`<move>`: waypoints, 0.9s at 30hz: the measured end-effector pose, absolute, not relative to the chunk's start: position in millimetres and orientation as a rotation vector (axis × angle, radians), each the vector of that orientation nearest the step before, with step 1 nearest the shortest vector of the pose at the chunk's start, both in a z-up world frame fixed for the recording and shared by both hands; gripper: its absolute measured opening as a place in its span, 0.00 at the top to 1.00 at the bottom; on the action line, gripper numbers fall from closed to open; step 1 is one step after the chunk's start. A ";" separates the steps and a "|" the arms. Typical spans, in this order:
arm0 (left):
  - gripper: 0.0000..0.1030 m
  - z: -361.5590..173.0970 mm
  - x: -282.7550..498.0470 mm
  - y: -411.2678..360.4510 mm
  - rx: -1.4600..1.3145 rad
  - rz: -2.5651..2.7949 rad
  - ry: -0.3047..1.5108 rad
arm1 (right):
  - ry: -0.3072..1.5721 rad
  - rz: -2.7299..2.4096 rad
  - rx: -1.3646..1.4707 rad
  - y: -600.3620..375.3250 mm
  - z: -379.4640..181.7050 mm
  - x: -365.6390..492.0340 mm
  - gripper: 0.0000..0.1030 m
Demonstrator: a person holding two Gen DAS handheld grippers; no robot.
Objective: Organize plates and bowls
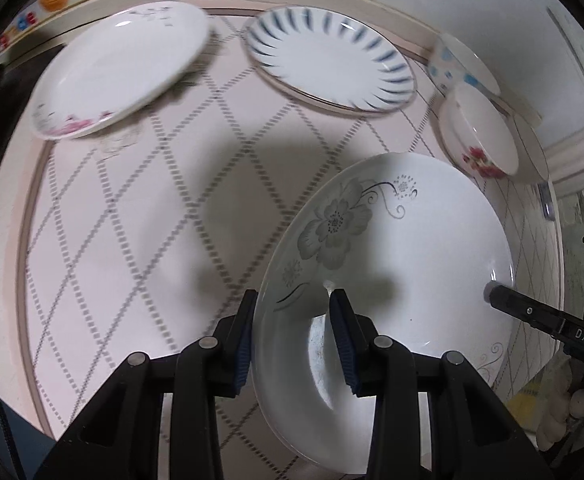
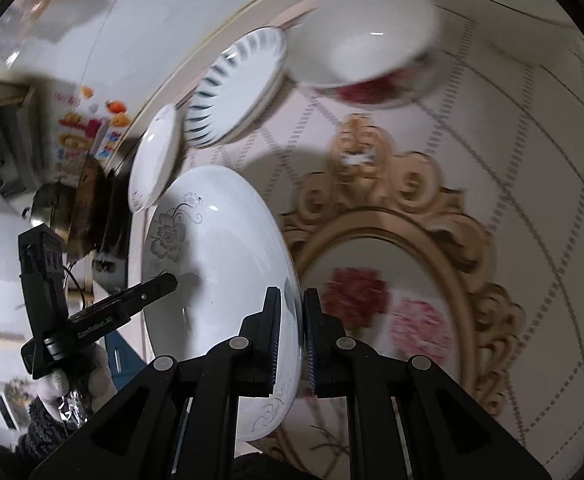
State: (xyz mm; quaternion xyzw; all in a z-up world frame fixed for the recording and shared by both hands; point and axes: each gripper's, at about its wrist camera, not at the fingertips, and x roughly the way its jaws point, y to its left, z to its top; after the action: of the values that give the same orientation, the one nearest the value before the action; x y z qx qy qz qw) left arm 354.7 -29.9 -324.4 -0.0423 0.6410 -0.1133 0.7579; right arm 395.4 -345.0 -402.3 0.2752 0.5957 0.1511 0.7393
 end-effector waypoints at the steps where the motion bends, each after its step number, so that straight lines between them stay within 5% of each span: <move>1: 0.68 -326.8 356.1 -34.6 -0.082 -0.252 1.399 | 1.307 0.317 0.609 -350.0 -404.4 393.5 0.87; 27: 0.67 -359.1 382.2 -71.8 -0.043 -0.231 1.441 | 1.352 0.257 0.663 -379.1 -430.9 387.3 0.87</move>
State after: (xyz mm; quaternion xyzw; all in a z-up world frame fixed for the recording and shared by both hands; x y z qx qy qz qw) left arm 382.2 -71.8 -359.1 -0.0198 0.6582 -0.1054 0.7452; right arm 387.3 -379.1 -430.9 0.3000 0.6123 0.1166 0.7221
